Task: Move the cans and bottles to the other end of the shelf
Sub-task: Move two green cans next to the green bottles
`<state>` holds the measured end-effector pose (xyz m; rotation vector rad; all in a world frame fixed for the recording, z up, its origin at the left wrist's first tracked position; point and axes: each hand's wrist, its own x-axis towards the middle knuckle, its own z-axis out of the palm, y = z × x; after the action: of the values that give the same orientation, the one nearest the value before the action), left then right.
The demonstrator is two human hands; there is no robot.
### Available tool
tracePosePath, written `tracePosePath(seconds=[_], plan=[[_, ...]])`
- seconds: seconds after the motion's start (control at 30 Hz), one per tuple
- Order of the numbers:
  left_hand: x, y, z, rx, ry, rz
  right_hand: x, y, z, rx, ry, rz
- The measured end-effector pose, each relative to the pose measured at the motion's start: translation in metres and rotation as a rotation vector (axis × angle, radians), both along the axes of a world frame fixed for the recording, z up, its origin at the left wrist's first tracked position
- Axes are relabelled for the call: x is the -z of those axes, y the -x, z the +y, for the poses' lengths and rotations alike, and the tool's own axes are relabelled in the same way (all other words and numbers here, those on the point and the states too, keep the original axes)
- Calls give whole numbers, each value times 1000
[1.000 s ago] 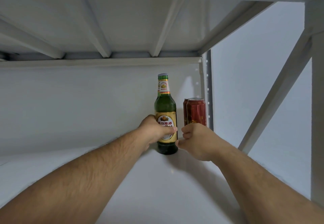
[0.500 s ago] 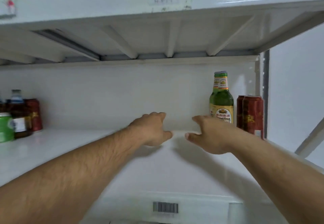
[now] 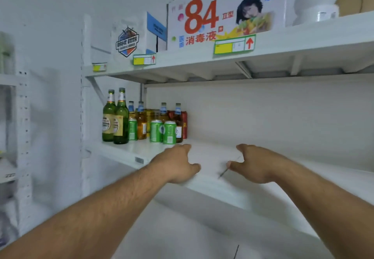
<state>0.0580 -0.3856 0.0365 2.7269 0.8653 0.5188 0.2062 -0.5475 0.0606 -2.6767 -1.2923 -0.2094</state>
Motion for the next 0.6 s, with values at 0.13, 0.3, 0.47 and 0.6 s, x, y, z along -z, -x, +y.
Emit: tracePosePath(seconds=[0.13,0.3,0.47,0.6], plan=[[10,54,39,-69,39,-12,4,44,49,-44,6,1],[17,92,79,-110,113,-69,1,78,99,-75,23,-6],[20,95,119,-148,123,-99,-1,86,147,-101,19,-27],[21,79,154,-174,147,-120,4,73,184,-111,-10,-15]])
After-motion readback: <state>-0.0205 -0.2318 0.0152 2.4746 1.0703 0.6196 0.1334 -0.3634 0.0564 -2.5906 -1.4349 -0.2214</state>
